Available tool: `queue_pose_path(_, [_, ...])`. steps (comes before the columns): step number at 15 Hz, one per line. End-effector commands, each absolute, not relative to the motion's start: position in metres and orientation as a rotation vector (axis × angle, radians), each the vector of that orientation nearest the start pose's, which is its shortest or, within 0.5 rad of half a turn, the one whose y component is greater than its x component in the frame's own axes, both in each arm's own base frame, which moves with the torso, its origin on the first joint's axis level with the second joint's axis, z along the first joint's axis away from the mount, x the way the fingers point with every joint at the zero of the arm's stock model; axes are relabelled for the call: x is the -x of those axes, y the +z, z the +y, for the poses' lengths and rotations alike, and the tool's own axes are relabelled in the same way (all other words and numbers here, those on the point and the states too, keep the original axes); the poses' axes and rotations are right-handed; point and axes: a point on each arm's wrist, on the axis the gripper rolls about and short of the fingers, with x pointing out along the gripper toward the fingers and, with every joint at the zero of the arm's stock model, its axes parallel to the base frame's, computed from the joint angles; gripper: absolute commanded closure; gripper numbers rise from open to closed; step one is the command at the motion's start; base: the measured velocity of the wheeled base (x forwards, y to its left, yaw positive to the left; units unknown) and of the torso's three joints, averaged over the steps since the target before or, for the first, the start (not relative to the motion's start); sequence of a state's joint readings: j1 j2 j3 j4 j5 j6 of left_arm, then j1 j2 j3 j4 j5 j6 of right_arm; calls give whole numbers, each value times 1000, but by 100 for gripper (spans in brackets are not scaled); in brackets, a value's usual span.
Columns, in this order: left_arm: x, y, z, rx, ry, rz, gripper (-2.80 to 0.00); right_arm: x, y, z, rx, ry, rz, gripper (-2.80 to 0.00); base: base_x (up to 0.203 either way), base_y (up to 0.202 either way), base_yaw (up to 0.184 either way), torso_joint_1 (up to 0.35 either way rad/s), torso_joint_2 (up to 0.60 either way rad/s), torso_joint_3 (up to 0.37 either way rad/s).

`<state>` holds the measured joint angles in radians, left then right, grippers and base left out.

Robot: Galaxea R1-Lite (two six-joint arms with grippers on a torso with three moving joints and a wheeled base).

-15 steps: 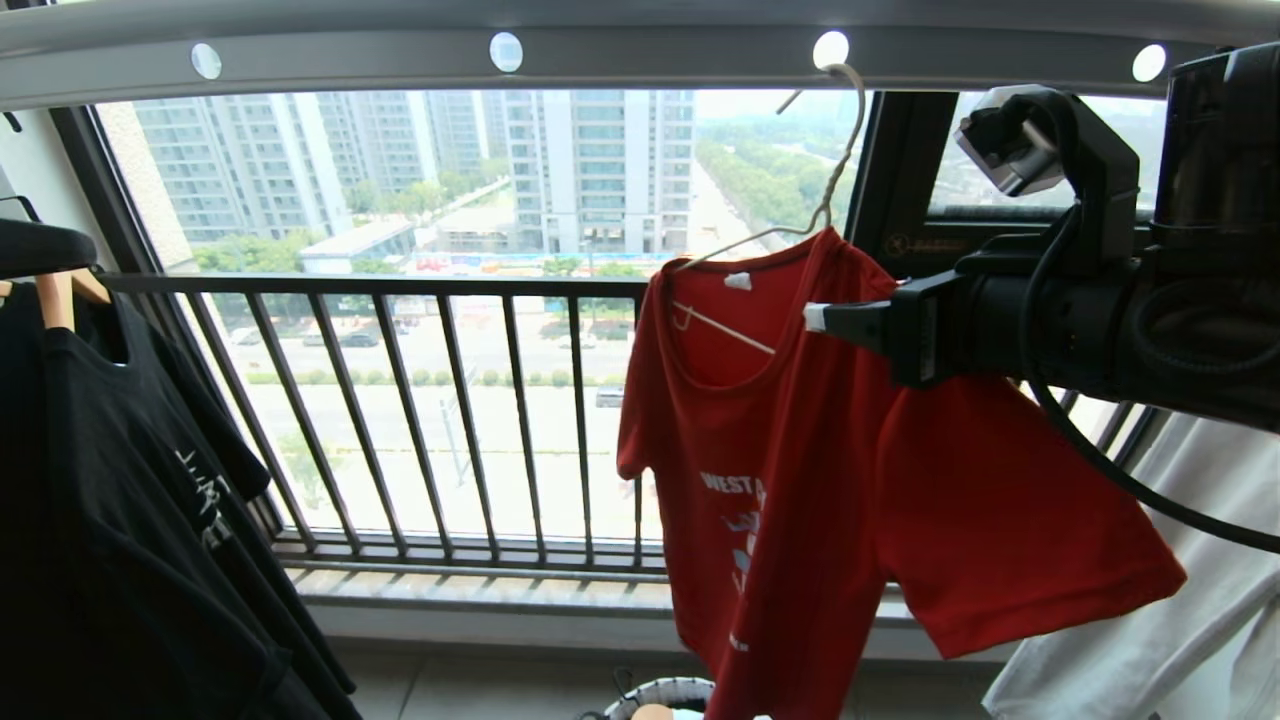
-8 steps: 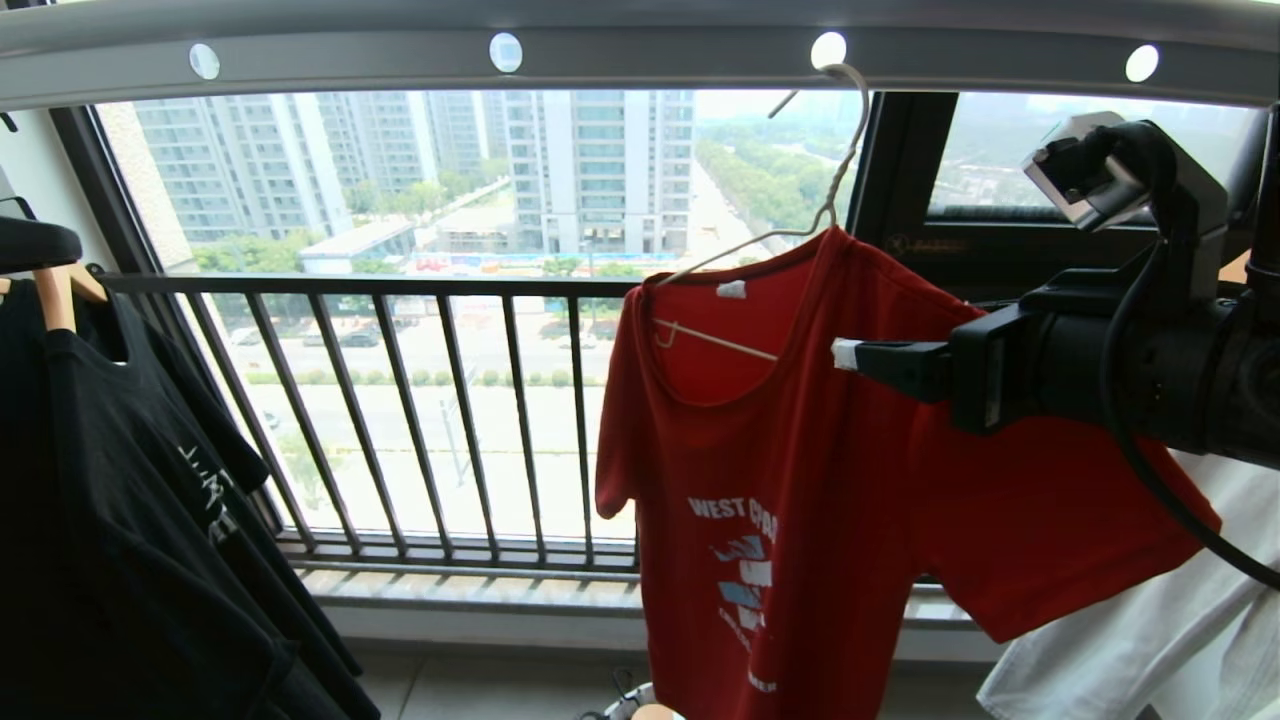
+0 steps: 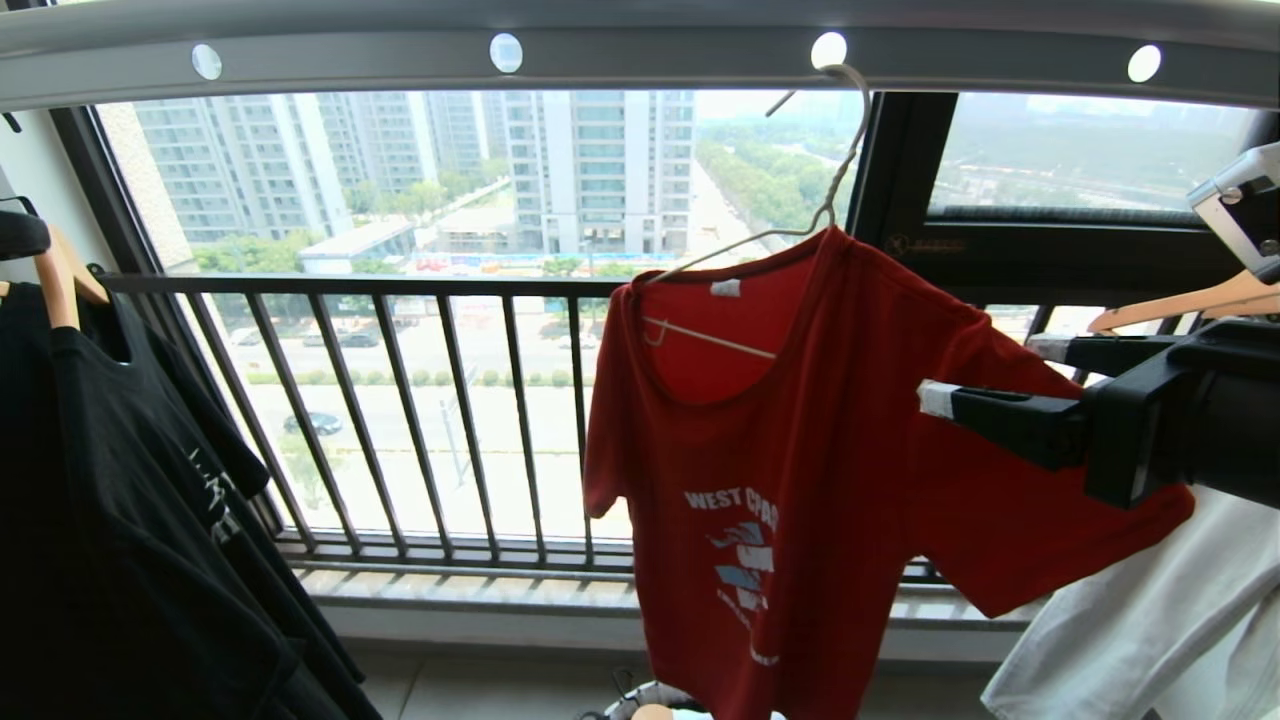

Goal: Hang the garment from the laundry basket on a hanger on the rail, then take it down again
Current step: Take the clothes off the clothes rack

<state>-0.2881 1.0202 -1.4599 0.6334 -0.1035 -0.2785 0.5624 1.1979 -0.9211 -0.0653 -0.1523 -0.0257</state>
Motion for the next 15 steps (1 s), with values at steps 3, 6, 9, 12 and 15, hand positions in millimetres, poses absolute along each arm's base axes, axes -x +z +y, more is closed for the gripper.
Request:
queue_pose_path(3, [-59, 380, -20, 260, -364, 230, 0, -141, 250, 77, 114, 369, 273, -280, 0, 0, 0, 0, 0, 0])
queue_pose_path(6, [-57, 380, -19, 261, -365, 224, 0, -144, 240, 64, 107, 303, 306, -280, 0, 0, 0, 0, 0, 0])
queue_pose_path(9, [-54, 381, -19, 261, -365, 218, 0, -141, 229, 62, 114, 302, 339, -280, 0, 0, 0, 0, 0, 0])
queue_pose_path(12, [-54, 381, -18, 262, -365, 216, 0, -138, 215, 61, 124, 305, 384, -280, 0, 0, 0, 0, 0, 0])
queue_pose_path(15, [-53, 381, -18, 262, -367, 212, 0, -134, 210, 58, 123, 305, 394, 0, 0, 0, 0, 0, 0, 0])
